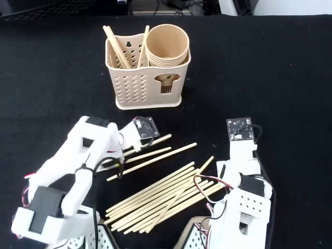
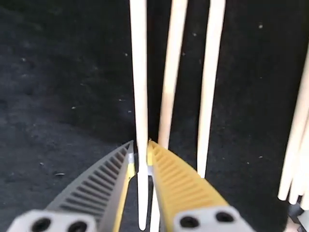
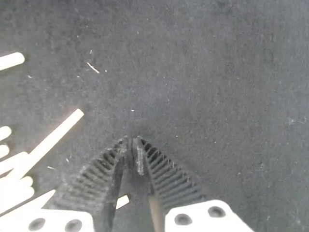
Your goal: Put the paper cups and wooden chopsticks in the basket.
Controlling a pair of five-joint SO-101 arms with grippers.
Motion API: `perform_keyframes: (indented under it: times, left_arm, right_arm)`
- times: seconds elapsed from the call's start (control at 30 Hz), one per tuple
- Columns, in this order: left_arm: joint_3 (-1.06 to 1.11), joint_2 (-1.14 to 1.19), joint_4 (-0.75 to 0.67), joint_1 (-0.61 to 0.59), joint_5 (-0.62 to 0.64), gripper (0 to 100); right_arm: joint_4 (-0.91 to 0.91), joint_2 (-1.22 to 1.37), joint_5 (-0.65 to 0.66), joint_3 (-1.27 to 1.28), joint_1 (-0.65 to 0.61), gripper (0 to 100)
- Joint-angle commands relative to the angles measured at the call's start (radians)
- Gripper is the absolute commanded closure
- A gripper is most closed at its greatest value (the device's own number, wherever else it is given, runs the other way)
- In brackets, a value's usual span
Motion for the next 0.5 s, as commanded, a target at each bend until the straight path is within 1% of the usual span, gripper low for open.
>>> perform_keyframes:
  times: [0.0,0.07,0.23,0.4,0.47]
  left_arm:
    - [-0.048,0.003,0.021,0.01,-0.006,86]
    - [-0.05,0.002,0.02,0.007,-0.006,82]
    - [-0.084,0.002,0.029,0.001,0.0,84]
    - [-0.148,0.002,0.155,-0.004,-0.005,84]
    - [-0.151,0.002,0.18,0.002,-0.006,84]
  right_arm:
    - [-0.015,-0.013,-0.006,-0.002,-0.014,98.5]
    - [-0.015,-0.013,-0.006,-0.002,-0.014,98.5]
    - [-0.015,-0.013,-0.006,-0.002,-0.014,98.5]
    - [-0.015,-0.013,-0.005,-0.002,-0.014,98.5]
    - [-0.015,-0.013,-0.005,-0.002,-0.014,98.5]
